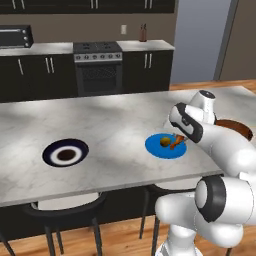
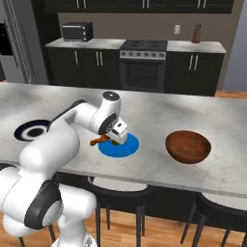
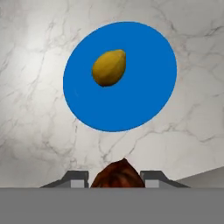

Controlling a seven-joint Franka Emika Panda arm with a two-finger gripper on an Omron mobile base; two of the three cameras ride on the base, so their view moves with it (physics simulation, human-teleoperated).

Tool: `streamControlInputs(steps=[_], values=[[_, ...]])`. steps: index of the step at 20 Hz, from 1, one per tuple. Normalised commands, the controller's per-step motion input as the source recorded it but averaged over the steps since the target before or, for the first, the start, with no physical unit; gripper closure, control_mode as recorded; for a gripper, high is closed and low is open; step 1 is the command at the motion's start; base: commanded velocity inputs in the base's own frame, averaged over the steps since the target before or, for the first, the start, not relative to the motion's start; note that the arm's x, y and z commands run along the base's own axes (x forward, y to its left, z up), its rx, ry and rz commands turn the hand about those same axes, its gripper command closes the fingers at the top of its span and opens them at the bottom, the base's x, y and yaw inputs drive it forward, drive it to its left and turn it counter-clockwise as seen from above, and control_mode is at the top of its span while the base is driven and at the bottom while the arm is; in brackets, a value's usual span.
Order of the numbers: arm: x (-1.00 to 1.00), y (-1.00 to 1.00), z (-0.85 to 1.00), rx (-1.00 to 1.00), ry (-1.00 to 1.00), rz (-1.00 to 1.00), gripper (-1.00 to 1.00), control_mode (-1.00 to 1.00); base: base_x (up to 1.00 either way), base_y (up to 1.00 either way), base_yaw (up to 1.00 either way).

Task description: Pick the chicken drumstick and lemon from their plates and place them in the bowl. Then put the bowl in the fridge.

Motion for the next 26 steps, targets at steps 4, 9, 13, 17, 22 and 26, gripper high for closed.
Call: streamControlInputs(steps=[4,9,13,17,22,26], values=[[0.00,0.00,0.00,0.00,0.00,0.00,1.00,1.00,0.19,-0.69,0.00],[0.00,0.00,0.00,0.00,0.00,0.00,1.00,1.00,0.33,-0.52,0.00],[0.00,0.00,0.00,0.00,0.00,0.00,1.00,1.00,0.43,-0.43,0.00],[0.00,0.00,0.00,0.00,0.00,0.00,1.00,1.00,0.54,-0.28,0.00],[0.00,0.00,0.00,0.00,0.00,0.00,1.00,1.00,0.30,-0.11,0.00],[0.00,0.00,0.00,0.00,0.00,0.00,1.00,1.00,0.00,0.00,0.00]])
